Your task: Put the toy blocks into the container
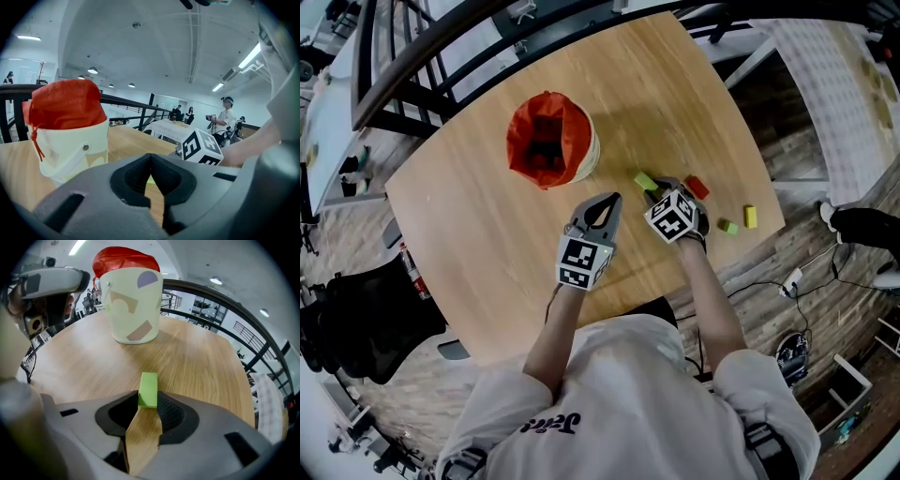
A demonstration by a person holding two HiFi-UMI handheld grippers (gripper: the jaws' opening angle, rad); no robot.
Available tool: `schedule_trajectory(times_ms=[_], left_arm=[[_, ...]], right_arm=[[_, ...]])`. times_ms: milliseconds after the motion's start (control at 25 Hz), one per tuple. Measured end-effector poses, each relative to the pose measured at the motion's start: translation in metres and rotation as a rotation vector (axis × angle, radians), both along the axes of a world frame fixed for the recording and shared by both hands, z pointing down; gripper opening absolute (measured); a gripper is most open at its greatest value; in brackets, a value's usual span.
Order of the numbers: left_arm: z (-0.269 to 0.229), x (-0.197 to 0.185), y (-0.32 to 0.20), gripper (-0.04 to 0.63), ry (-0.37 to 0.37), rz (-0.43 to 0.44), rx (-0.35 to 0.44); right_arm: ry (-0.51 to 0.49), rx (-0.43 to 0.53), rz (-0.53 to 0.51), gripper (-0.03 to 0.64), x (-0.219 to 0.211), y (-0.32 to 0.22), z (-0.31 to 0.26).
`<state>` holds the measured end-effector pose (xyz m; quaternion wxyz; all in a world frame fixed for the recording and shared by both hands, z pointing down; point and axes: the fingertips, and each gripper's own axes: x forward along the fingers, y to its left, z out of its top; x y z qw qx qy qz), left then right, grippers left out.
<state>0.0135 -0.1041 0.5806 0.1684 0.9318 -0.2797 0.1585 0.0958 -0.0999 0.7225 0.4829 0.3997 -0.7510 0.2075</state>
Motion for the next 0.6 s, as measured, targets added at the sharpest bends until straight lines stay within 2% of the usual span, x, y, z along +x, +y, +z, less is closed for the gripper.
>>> schedule_trajectory(times_ms=[80, 360, 600], left_arm=[[-0.005, -0.003, -0.001, 0.008, 0.005, -0.003, 0.006], [-0.024, -0.019, -0.008, 0.008, 0.022, -0.030, 0.029], [-0.039, -0.037, -0.014, 0.008, 0.041, -0.072, 0.048]], right_arm=[[0.048, 0.006, -0.090, 0.135, -0.001, 0.000, -0.007], [0.245, 0.010, -0.500, 0.133, -0.002, 0.011, -0.043], [0.327, -0.011, -0.791, 0.133, -0.007, 0.032, -0.083]])
